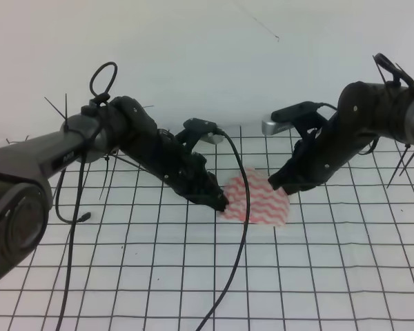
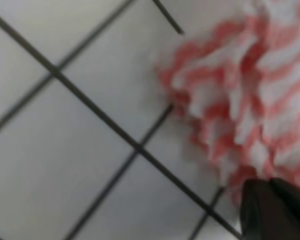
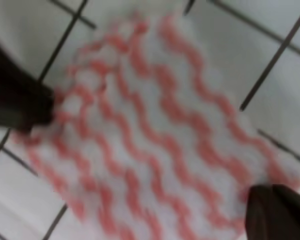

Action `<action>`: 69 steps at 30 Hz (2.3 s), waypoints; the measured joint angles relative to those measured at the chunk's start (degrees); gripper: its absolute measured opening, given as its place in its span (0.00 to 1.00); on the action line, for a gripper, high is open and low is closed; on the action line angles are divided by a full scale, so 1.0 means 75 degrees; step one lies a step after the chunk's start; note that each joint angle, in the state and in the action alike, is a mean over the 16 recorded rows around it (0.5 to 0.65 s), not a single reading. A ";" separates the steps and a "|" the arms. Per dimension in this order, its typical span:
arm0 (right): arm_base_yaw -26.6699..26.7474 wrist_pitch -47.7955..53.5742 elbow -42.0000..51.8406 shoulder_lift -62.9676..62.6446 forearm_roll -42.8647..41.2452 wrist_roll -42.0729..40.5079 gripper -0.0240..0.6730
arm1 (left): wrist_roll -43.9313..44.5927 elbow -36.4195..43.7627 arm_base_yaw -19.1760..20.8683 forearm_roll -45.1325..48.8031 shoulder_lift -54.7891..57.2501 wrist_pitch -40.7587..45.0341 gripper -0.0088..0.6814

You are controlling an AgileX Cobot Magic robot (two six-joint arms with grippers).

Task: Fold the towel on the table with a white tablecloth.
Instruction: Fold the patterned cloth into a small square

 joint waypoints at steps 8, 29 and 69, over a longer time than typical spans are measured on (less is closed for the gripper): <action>-0.0035 -0.0474 0.0000 0.0000 -0.0090 -0.0055 0.04 | 0.0190 -0.0001 -0.0007 -0.0091 -0.0150 0.0542 0.01; -0.0083 -0.0643 -0.0033 0.0381 0.1020 -0.1312 0.04 | 0.0419 -0.0040 -0.0286 0.0264 -0.0044 -0.0975 0.01; -0.0087 0.0462 -0.0323 0.0600 0.3647 -0.4061 0.04 | -0.0977 -0.0019 -0.0690 0.2069 -0.1234 -0.0359 0.01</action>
